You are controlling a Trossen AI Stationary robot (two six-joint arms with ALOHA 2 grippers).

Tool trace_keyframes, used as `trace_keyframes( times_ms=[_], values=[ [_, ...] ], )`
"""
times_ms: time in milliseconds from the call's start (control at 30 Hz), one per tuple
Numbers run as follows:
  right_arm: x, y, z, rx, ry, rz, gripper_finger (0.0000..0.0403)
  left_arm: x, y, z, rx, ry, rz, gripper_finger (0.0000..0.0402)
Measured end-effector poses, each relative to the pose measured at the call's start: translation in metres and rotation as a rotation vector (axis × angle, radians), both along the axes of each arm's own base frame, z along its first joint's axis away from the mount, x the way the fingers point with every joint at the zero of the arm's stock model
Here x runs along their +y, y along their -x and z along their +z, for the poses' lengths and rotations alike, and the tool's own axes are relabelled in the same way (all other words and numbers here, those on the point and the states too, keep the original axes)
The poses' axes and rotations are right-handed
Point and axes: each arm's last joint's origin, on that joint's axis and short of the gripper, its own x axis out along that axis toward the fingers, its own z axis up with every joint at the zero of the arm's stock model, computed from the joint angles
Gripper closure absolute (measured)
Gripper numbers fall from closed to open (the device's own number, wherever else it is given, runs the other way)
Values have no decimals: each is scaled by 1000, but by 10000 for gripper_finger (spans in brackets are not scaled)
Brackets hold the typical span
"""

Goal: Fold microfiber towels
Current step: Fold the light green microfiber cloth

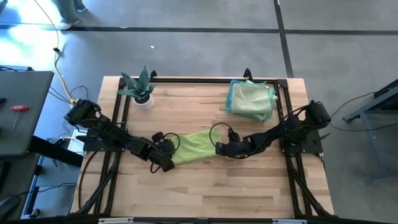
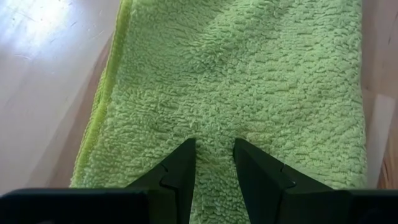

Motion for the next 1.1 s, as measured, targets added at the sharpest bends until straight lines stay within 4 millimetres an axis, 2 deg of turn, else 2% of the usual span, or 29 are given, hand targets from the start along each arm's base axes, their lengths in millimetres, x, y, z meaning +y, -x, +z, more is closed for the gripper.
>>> trace_keyframes(
  times_ms=[133, 200, 400, 567, 700, 833, 900, 1033, 1100],
  values=[
    [0, 1, -1, 12, 8, 1, 376, 0, 0, 0, -3, 11, -1, 299],
    [-1, 1, -1, 12, 18, 0, 395, -1, -1, 0, -12, 26, 9, 299],
    [-1, -7, 6, -2, 72, 20, 397, -4, -2, 1, -48, 121, 64, 299],
    [2, -24, 28, 38, 120, 124, 400, -7, -6, 4, -80, 182, 129, 299],
    [0, -38, 54, 105, 197, 205, 401, -10, -13, 11, -83, 213, 121, 306],
    [-4, -50, 74, 107, 243, 278, 402, -14, -25, 27, -114, 231, 117, 313],
    [-6, -54, 78, 95, 243, 310, 402, -17, -31, 36, -115, 248, 114, 315],
    [-7, -61, 70, 103, 236, 329, 402, -24, -43, 66, -152, 314, 120, 322],
    [-5, -67, 62, 79, 216, 343, 402, -28, -41, 83, -145, 318, 116, 326]
  ],
)
